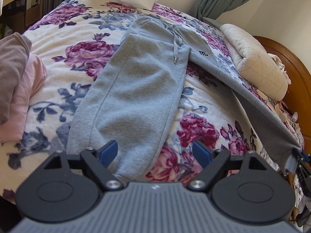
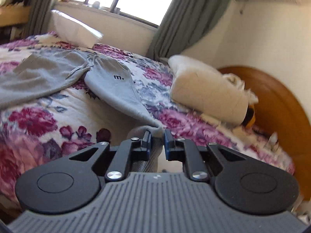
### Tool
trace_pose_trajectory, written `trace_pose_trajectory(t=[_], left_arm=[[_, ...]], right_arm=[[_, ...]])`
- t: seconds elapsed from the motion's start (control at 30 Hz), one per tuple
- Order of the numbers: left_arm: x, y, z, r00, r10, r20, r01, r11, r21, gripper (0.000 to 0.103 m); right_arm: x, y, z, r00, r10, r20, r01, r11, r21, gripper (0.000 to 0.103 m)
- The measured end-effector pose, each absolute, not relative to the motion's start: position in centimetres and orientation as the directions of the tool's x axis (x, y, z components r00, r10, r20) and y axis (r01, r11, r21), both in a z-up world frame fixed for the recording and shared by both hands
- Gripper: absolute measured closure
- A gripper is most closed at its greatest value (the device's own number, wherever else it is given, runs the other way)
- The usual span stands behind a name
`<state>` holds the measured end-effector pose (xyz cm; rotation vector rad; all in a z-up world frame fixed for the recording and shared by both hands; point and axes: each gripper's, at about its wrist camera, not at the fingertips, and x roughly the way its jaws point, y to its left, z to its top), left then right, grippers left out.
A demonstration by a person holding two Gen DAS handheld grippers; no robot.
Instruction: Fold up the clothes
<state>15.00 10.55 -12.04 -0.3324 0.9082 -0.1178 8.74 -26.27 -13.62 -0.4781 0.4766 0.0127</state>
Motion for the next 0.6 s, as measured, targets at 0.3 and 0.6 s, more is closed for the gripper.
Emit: trace_pose_trajectory(t=[0.3,0.6], left_arm=[[14.7,13.6,-13.0,0.576,-0.164,-0.801,-0.116,0.954,-0.278,0.019],[12.2,17.0,-15.6,0.538,-0.067,-0.84,-0.214,0.953,-0.213,0.019]], right_arm=[[10.7,-29.1,-15.3,0.727,0.19,-0.66,-0.259,0.966,-0.007,0.035],[12.9,-33.4,-18.4,0.706,0.083,-0.703,0.073,0.979,0.189,0.035]])
